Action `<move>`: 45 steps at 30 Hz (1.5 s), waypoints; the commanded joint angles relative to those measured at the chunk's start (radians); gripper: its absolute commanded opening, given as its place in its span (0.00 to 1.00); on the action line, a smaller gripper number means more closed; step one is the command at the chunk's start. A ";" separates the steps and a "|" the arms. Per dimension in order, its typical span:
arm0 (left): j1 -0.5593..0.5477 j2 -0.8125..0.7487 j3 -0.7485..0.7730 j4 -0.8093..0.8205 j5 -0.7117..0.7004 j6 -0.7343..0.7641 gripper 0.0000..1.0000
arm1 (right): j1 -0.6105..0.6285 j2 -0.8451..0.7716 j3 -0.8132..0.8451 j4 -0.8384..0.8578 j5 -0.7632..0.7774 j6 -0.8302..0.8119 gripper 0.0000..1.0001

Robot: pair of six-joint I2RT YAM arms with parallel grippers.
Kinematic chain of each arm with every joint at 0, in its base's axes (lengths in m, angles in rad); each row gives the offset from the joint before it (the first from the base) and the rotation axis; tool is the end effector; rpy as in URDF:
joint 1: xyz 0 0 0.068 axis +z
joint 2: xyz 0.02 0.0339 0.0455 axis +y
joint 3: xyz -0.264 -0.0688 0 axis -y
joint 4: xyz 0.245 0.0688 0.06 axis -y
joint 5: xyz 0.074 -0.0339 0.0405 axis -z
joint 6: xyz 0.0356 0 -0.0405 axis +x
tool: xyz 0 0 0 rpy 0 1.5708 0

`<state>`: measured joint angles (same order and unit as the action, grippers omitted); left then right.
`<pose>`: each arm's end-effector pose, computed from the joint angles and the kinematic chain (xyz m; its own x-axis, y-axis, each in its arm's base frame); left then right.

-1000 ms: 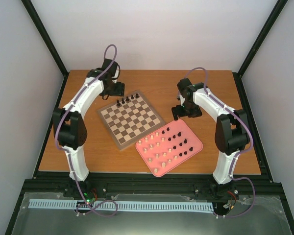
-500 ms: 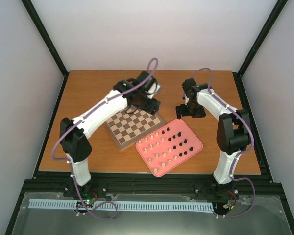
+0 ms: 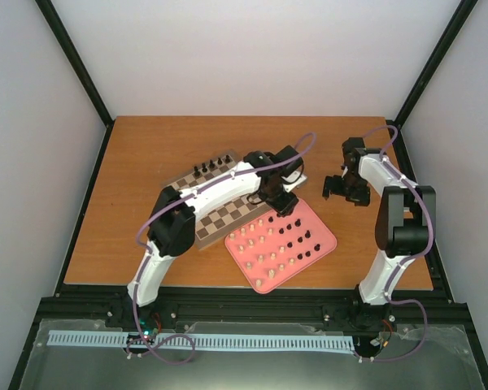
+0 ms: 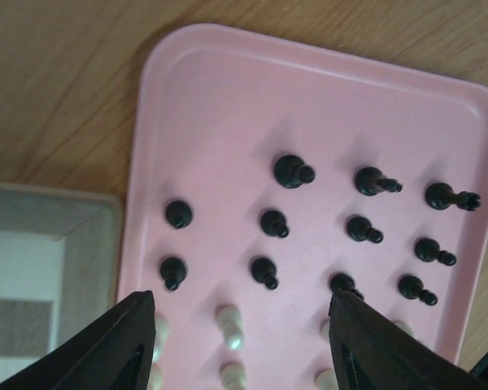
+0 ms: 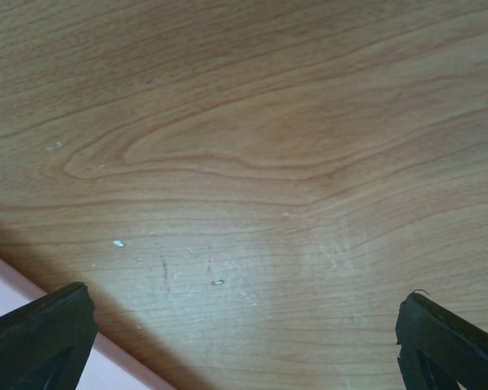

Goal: Set up the chess pieces on the board
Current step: Pick up the chess piece from the storage box.

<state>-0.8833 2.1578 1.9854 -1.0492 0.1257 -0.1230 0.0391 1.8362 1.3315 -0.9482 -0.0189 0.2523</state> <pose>0.2855 -0.3547 0.2477 -0.6892 0.6475 -0.3251 0.7148 0.6810 -0.1589 0.3453 0.0142 0.1935 -0.9712 0.2118 -0.1092 0.2077 0.9770 0.0475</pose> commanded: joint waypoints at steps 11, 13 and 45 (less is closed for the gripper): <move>-0.089 0.172 0.247 -0.057 0.112 0.059 0.56 | -0.127 -0.101 -0.084 0.073 -0.034 0.024 1.00; -0.093 0.194 0.250 -0.057 0.112 0.054 0.54 | -0.135 -0.106 -0.096 0.083 -0.063 0.028 1.00; -0.097 0.342 0.324 -0.018 0.013 -0.004 0.37 | -0.136 -0.126 -0.134 0.109 -0.102 0.019 1.00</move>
<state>-0.9707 2.4718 2.2669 -1.0729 0.1486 -0.1204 -0.0914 1.7306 1.2053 -0.8524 -0.1158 0.2710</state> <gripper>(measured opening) 0.373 1.000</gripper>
